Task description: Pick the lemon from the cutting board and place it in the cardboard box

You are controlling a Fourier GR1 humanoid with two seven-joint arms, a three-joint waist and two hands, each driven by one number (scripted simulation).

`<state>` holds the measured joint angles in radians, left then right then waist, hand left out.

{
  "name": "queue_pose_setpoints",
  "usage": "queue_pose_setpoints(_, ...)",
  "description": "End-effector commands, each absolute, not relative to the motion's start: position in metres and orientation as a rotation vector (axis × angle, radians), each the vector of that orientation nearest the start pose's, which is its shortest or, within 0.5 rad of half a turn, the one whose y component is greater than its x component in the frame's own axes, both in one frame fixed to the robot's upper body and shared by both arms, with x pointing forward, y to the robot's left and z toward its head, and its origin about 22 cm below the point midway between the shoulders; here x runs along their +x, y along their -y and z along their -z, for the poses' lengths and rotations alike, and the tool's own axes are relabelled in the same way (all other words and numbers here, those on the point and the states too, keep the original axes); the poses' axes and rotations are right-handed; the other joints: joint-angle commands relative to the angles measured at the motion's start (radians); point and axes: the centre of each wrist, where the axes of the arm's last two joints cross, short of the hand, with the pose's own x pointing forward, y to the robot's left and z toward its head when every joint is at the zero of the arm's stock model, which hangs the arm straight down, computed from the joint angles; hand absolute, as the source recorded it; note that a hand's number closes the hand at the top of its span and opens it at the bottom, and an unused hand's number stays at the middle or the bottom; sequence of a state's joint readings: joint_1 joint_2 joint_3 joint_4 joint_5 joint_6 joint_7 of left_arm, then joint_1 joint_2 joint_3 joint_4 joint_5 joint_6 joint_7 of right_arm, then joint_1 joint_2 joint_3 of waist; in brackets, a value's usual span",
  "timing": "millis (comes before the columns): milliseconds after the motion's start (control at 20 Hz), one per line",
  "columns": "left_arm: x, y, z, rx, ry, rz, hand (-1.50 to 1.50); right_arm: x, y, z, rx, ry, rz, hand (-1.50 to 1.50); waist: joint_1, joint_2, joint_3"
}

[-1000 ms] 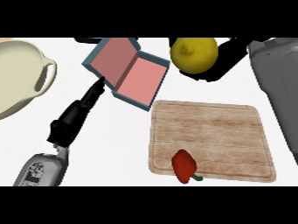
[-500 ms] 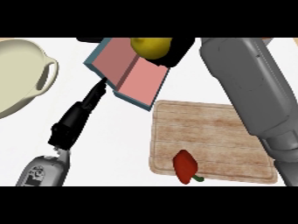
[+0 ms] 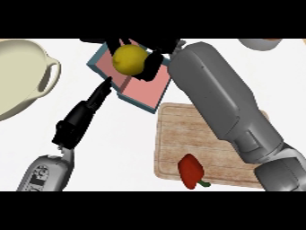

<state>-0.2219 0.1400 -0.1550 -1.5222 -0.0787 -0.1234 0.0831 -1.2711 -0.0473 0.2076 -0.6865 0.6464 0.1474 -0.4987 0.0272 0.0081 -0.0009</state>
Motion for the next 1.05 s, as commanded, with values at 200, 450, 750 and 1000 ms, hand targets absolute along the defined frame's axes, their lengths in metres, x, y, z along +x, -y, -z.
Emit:
queue_pose_setpoints(200, 0.296, -0.198, -0.046, -0.075, 1.607, 0.465, 0.0, 0.441, 0.03, -0.158, -0.022, -3.024, 2.458, -1.5, 0.022, 0.006, 0.0)
queue_pose_setpoints(450, 0.285, -0.191, -0.051, -0.09, 1.621, 0.506, 0.0, 0.447, 0.042, -0.141, -0.219, -3.137, 2.358, -1.5, 0.04, 0.008, 0.001)
queue_pose_setpoints(750, 0.278, -0.193, -0.034, -0.089, 1.615, 0.498, 0.0, 0.455, 0.058, -0.143, -0.706, -3.621, 1.763, -1.5, 0.028, 0.008, 0.001)
queue_pose_setpoints(1000, 0.287, -0.19, -0.047, -0.077, 1.626, 0.501, 0.0, 0.473, 0.108, -0.159, -0.981, -3.799, 1.432, -1.5, 0.042, 0.022, 0.001)
